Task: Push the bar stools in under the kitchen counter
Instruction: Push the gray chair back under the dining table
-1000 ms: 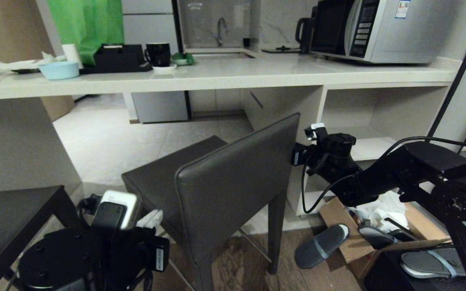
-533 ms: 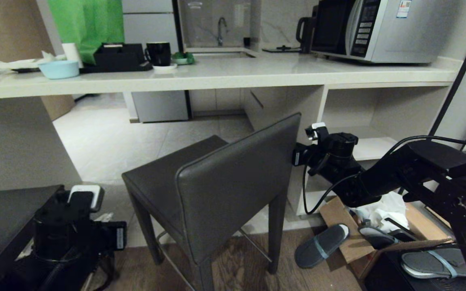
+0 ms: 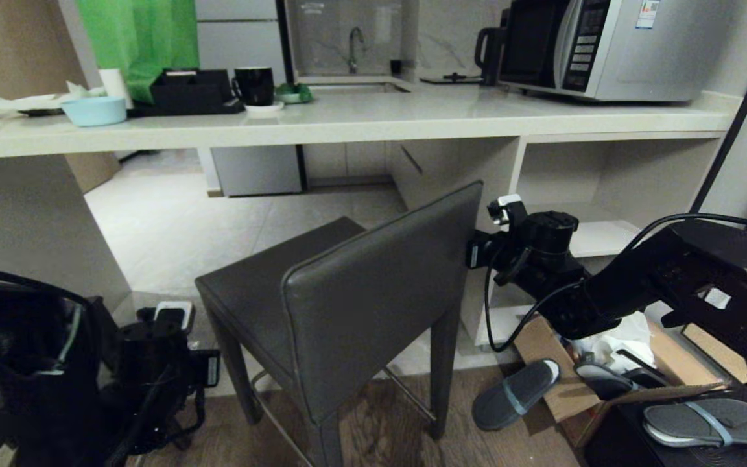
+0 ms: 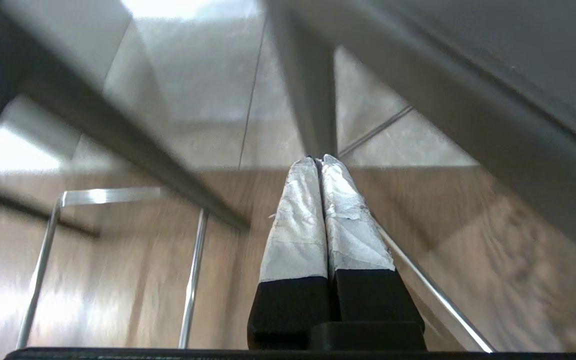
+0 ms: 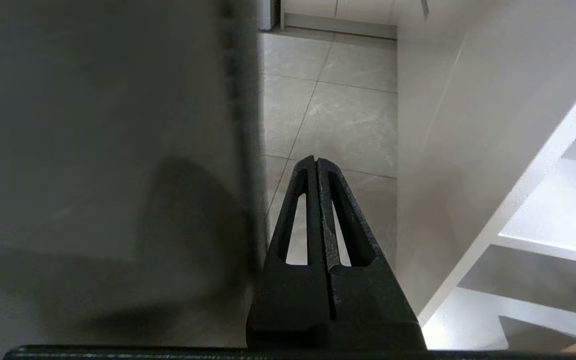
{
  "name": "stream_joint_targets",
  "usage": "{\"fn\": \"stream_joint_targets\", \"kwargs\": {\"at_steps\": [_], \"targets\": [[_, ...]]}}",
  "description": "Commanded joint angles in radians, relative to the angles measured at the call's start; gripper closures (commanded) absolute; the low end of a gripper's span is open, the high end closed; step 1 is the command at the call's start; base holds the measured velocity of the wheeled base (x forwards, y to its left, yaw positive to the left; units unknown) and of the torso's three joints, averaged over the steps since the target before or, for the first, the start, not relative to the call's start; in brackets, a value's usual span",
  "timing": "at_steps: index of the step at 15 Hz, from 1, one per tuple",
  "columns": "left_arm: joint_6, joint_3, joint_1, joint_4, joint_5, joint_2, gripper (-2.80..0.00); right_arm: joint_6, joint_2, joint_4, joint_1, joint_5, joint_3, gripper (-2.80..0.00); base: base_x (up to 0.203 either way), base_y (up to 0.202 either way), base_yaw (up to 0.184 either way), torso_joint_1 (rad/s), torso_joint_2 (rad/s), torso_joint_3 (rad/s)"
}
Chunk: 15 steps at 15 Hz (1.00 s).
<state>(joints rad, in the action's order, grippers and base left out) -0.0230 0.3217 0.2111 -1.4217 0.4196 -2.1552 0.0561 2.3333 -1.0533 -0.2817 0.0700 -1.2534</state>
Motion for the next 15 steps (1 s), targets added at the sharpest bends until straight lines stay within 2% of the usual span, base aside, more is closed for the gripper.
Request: {"fn": "stream_joint_targets", "kwargs": {"at_steps": [1, 5, 9, 13, 15], "targets": [[-0.061, 0.125, 0.003, -0.086, -0.012, -0.192, 0.00, 0.001, -0.032, -0.021, -0.008, 0.001, 0.044, 0.00, 0.000, 0.000, 0.000, 0.000, 0.00, 0.000], [-0.117, 0.311, -0.006, -0.097, -0.032, -0.260, 0.00, 0.001, -0.028, -0.054, -0.017, 0.001, 0.078, 0.00, 0.000, 0.000, 0.000, 0.000, 0.00, 0.000], [-0.139, 0.474, -0.029, 0.036, -0.034, -0.285, 0.00, 0.002, -0.029, -0.107, -0.053, 0.001, 0.122, 0.00, 0.000, 0.000, 0.000, 0.000, 0.00, 0.000], [-0.157, 0.717, -0.029, 0.221, -0.036, -0.298, 0.00, 0.001, -0.075, -0.183, -0.128, 0.002, 0.229, 0.00, 0.000, 0.000, 0.000, 0.000, 0.00, 0.000], [-0.163, 0.833, -0.004, 0.288, -0.051, -0.319, 0.00, 0.001, -0.107, -0.229, -0.175, 0.003, 0.290, 0.00, 0.000, 0.000, 0.000, 0.000, 0.00, 0.000]]}}
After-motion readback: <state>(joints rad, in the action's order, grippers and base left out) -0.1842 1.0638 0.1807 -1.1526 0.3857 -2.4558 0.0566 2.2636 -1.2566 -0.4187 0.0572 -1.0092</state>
